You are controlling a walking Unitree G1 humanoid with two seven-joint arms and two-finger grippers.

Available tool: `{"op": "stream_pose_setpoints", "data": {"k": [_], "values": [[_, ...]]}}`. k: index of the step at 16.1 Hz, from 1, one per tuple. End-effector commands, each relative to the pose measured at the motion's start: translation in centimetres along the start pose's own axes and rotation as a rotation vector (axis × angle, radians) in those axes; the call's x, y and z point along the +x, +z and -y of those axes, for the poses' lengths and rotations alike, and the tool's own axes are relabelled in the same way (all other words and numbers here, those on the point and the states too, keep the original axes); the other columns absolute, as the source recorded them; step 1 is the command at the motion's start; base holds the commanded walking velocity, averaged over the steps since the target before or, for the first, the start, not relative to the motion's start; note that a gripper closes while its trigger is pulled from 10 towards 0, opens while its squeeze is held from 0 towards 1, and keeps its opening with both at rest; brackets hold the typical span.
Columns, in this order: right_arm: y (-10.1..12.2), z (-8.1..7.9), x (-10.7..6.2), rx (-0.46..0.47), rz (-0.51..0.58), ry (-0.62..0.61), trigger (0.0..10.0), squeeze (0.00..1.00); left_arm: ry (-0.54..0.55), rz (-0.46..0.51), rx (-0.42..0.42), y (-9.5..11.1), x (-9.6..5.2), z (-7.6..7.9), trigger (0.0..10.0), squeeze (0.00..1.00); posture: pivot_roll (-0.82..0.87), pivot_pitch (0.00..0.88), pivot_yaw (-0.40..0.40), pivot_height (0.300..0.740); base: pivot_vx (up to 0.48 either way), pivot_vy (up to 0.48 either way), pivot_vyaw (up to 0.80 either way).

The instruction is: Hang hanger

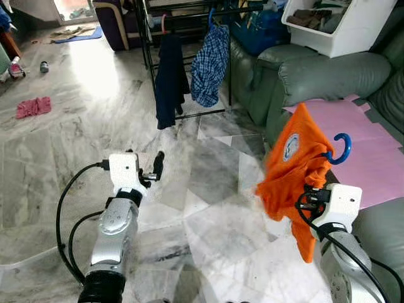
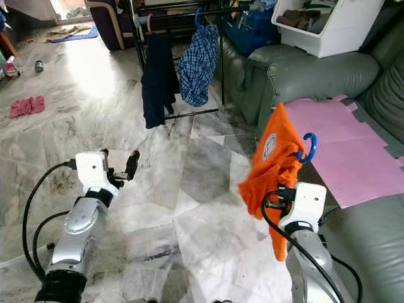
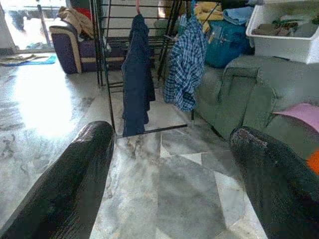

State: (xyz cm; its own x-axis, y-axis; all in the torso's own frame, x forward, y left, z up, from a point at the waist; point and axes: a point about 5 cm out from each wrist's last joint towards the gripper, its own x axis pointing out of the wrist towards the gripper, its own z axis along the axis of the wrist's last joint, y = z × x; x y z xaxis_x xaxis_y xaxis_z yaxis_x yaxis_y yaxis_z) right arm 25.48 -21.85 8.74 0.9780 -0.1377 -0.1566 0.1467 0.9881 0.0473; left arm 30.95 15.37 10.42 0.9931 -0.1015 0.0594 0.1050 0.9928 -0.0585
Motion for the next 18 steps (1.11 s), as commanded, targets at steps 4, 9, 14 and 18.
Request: {"op": "stream_pose_setpoints", "data": {"k": [4, 9, 14, 18], "values": [[1.4, 0.2, 0.4, 0.021, 0.053, -0.019, 10.0, 0.0, 0.0, -0.001, 0.0, 0.2, -0.1, -0.2, 10.0, 0.0, -0.08, 0.071, 0.015, 0.74, 0.307, 0.0, 0.0], [1.3, 0.0, 0.4, 0.033, 0.05, -0.015, 10.0, 0.0, 0.008, -0.015, 0.006, 0.1, -0.3, -0.5, 10.0, 0.0, -0.08, 0.072, 0.016, 0.74, 0.394, 0.0, 0.0], [0.5, -0.1, 0.1, 0.031, 0.035, -0.006, 10.0, 0.0, 0.078, -0.03, 0.054, -0.5, -2.2, -1.9, 10.0, 0.0, -0.05, 0.034, 0.003, 0.74, 0.403, 0.0, 0.0], [-0.5, -0.9, -0.2, 0.031, 0.01, 0.021, 10.0, 0.0, 0.158, -0.07, 0.114, -1.4, -4.8, -4.2, 10.0, 0.0, -0.01, 0.014, -0.009, 0.74, 0.406, 0.0, 0.0]]}}
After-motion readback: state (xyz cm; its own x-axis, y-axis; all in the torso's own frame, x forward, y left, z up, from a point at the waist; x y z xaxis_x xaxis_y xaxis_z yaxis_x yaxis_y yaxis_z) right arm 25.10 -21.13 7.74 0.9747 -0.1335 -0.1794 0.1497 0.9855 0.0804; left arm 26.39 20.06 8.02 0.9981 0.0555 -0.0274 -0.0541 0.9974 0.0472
